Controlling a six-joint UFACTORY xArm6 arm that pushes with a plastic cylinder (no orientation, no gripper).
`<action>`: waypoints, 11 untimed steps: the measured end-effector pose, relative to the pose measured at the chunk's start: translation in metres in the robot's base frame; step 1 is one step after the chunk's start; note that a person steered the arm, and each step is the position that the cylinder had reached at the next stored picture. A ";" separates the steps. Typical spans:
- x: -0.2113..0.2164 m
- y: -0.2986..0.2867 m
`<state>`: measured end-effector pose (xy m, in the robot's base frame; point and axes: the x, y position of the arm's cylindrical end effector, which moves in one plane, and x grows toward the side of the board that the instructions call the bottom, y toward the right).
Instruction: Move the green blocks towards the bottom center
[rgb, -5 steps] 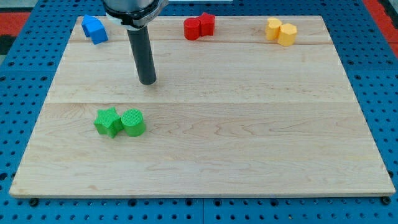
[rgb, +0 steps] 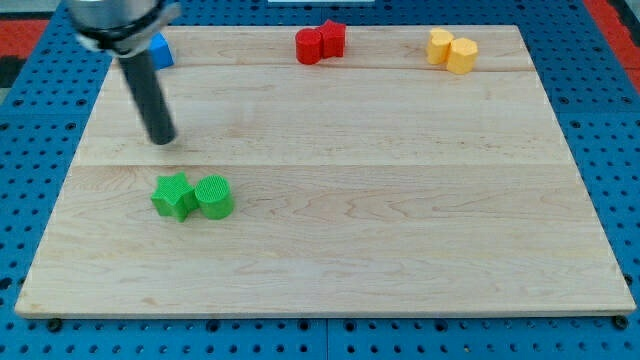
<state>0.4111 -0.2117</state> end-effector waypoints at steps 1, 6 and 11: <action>0.055 -0.059; 0.079 0.127; 0.102 0.119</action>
